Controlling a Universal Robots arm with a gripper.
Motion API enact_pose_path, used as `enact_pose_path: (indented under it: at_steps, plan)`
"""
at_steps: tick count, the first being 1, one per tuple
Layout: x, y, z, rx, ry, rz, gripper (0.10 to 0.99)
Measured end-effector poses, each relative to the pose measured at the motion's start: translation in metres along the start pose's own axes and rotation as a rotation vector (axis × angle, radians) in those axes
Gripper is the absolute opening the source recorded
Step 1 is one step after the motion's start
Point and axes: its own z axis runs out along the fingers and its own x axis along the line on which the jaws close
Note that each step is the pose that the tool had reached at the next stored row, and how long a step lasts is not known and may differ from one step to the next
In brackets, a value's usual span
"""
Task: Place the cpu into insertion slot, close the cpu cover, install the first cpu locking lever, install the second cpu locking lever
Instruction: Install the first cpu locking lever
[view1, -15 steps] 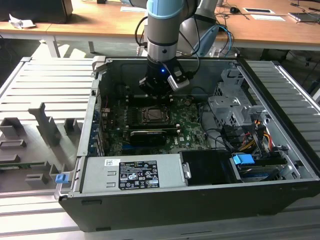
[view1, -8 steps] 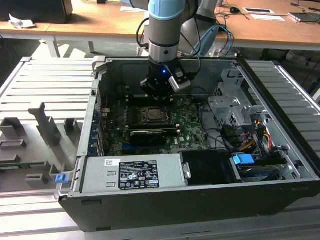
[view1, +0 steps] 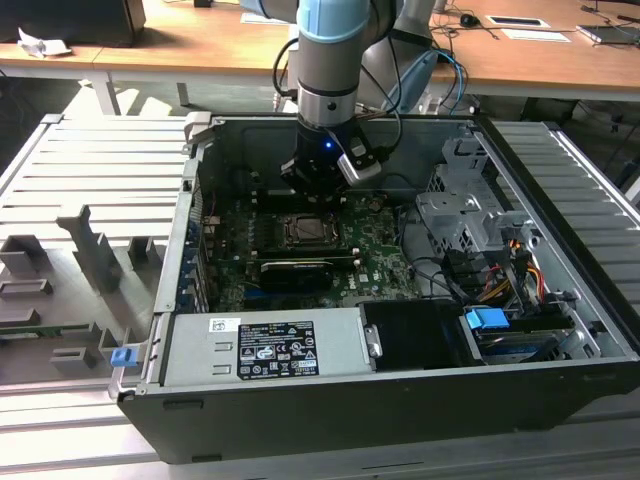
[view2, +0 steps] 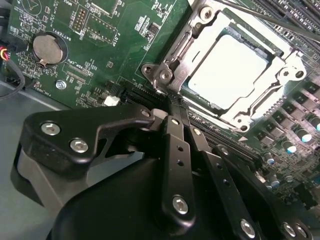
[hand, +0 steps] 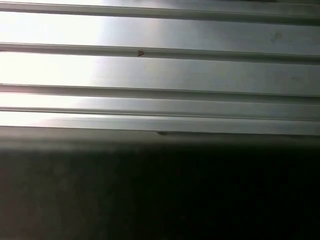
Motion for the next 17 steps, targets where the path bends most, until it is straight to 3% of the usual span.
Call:
enact_pose_path:
  at_steps: [7,17]
  plan:
    - [-0.0005,0.0008,-0.0179,0.001,0.0003,0.0,0.106]
    - [-0.0004,-0.0019,-0.0183,0.001,0.0002,0.0,0.106]
